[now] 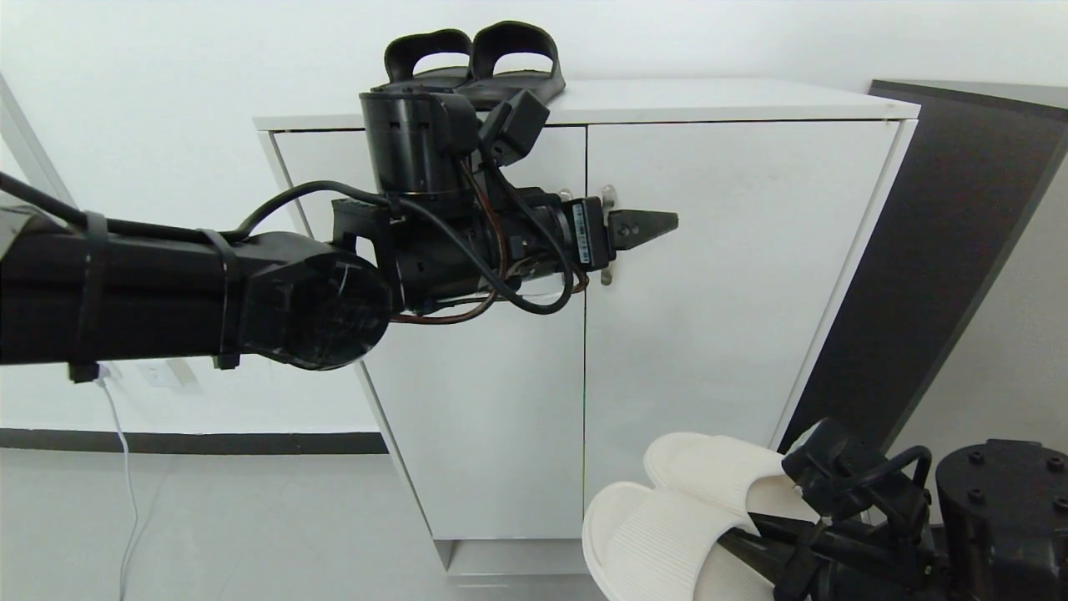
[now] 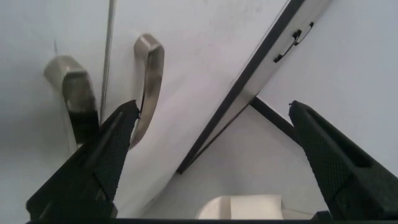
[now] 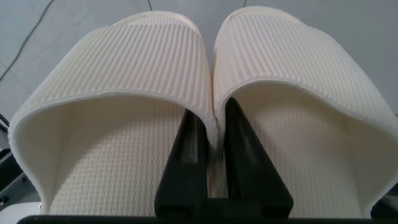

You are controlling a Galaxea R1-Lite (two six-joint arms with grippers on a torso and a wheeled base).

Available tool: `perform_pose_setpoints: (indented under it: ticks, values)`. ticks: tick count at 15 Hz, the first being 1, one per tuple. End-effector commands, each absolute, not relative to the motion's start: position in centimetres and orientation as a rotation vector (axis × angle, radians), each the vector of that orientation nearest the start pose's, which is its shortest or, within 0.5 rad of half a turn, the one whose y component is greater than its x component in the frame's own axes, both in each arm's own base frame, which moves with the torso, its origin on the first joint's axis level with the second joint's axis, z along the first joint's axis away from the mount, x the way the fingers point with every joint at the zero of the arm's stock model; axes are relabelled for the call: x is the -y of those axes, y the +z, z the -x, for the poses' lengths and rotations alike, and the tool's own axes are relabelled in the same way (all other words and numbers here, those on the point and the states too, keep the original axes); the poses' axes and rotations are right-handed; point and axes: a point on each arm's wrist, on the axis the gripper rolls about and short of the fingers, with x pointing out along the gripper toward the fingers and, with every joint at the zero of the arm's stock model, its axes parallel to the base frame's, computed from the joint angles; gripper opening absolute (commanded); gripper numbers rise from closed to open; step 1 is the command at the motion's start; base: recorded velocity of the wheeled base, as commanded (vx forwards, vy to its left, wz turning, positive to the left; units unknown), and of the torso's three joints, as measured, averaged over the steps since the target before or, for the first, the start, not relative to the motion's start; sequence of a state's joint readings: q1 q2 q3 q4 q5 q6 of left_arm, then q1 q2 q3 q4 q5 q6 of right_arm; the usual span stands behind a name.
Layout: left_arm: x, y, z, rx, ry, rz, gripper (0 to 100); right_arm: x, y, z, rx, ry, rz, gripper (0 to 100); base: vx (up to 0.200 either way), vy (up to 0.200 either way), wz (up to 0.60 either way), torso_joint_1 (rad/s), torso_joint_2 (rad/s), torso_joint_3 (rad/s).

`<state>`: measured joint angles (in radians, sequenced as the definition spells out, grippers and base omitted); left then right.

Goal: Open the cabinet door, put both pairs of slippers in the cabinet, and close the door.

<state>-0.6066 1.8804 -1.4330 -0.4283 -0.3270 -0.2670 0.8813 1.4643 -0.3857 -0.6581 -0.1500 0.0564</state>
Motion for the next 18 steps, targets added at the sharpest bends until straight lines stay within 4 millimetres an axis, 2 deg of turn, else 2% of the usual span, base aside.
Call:
perform_pose_setpoints:
  ticks: [1,5,6,12,16,18]
  values:
    - [22.8,27.0,-32.0,-0.159,-0.914,0.242,100,-16.1,13.7,-13.7,-0.396,0.709,0.16,0,0.0,0.0,0.0,0.0,0.0,0.0]
    - [23.7,26.1,-32.8,-0.181,-0.93,0.244,100,-16.0,13.6,-13.6,-0.403,0.708,0.164,0,0.0,0.0,0.0,0.0,0.0,0.0]
    - [23.7,26.0,-32.9,-0.185,-0.929,0.245,0,-16.0,13.6,-13.6,-0.403,0.71,0.164,0,0.0,0.0,0.0,0.0,0.0,0.0]
    - [23.2,26.3,-32.2,-0.191,-0.928,0.256,0,-16.0,13.4,-13.4,-0.409,0.715,0.168,0,0.0,0.0,0.0,0.0,0.0,0.0]
    - [22.5,26.7,-30.0,-0.203,-0.944,0.253,0,-15.6,13.3,-12.6,-0.418,0.803,0.166,0,0.0,0.0,0.0,0.0,0.0,0.0]
    - [22.2,27.0,-28.1,-0.207,-0.968,0.25,0,-15.5,13.2,-12.4,-0.414,0.813,0.181,0,0.0,0.0,0.0,0.0,0.0,0.0]
